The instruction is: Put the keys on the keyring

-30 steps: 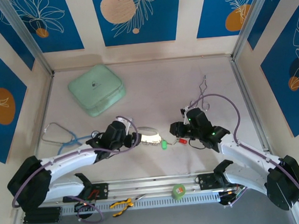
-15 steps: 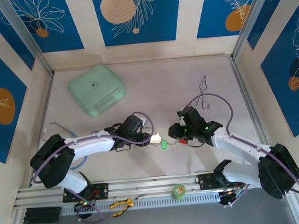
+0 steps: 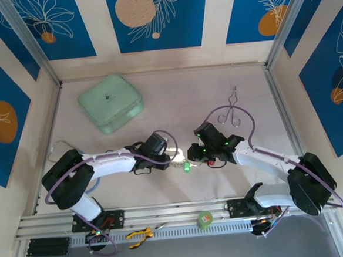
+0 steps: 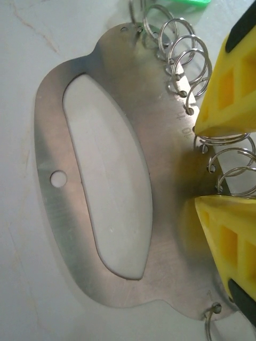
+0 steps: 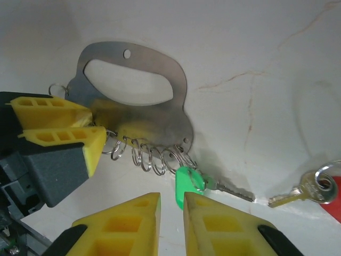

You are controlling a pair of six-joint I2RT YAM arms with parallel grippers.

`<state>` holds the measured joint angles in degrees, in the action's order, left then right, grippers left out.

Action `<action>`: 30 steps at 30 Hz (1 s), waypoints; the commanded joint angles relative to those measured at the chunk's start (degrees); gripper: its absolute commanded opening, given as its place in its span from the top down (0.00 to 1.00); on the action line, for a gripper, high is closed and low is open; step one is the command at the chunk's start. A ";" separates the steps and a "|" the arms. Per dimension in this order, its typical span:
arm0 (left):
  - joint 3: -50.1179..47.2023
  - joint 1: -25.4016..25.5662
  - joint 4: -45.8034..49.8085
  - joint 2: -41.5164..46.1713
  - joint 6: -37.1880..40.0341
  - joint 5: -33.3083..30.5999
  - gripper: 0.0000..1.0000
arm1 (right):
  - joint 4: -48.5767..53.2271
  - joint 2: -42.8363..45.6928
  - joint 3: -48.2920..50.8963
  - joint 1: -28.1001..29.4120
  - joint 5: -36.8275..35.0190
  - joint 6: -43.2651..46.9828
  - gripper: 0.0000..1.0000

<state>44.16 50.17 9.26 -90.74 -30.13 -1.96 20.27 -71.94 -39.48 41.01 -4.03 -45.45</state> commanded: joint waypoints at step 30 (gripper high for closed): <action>-9.31 0.70 -1.26 8.99 -13.38 -5.60 0.99 | -0.67 -27.03 -15.70 3.63 4.38 4.51 0.67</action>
<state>36.16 50.28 6.83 -82.94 -42.59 -7.14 15.33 -99.13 -54.39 44.47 3.70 -42.15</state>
